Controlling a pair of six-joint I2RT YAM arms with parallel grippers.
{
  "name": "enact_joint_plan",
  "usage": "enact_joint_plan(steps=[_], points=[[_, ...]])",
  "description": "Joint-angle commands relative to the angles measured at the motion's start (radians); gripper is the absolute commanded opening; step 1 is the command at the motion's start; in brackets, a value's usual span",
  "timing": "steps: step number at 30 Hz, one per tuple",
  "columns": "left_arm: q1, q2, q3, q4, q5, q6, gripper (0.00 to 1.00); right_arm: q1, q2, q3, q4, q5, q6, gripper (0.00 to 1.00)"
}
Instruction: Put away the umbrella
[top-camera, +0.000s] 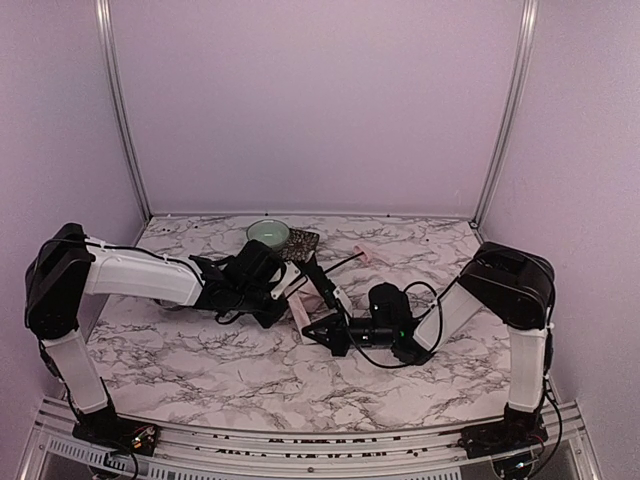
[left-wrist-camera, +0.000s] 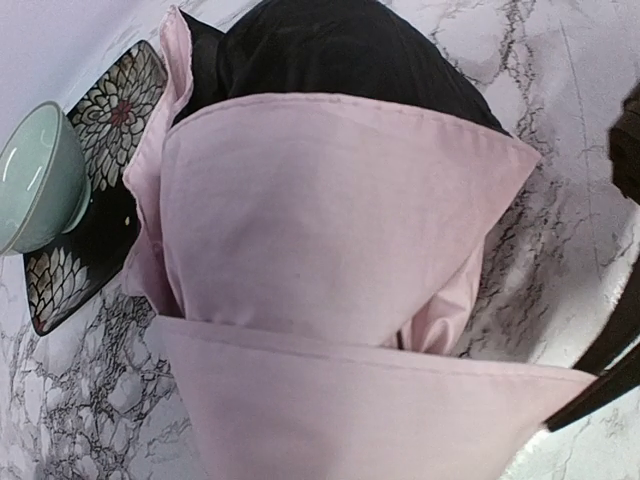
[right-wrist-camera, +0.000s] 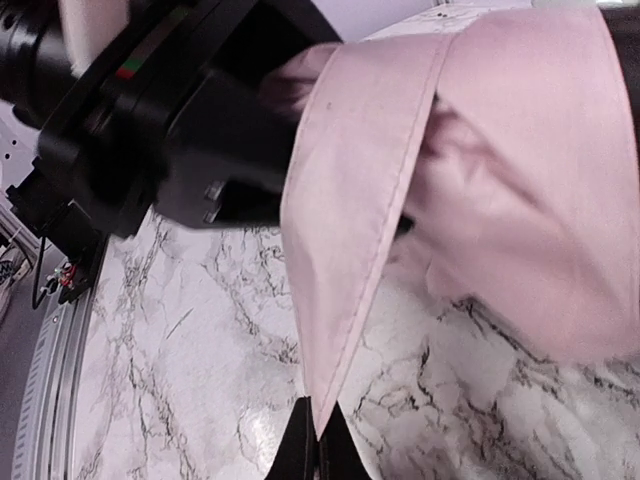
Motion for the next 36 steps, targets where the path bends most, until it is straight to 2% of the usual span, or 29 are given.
enact_joint_plan(steps=[1,8,15,21,26,33,36], points=[[0.073,-0.017,0.02,0.057,-0.002,-0.066,0.0,-0.003,-0.068,-0.074,0.008,-0.049,0.02,0.0],[0.17,-0.041,0.032,0.106,0.076,-0.133,0.0,-0.003,-0.117,-0.17,-0.011,-0.046,0.035,0.0],[0.196,-0.196,0.061,0.249,0.176,-0.162,0.0,-0.002,-0.124,-0.232,0.015,-0.017,0.063,0.0],[0.173,-0.354,0.05,0.299,0.457,-0.223,0.0,-0.022,-0.163,-0.238,0.016,0.003,0.025,0.0],[0.124,-0.538,-0.075,0.417,0.717,-0.211,0.0,-0.097,-0.214,-0.224,0.01,-0.016,-0.026,0.0],[0.0,-0.68,-0.16,0.398,1.129,-0.109,0.0,-0.214,-0.369,-0.149,-0.088,-0.099,-0.141,0.0],[-0.027,-0.702,-0.197,0.331,1.219,-0.044,0.0,-0.238,-0.45,-0.071,-0.193,-0.158,-0.249,0.0]])
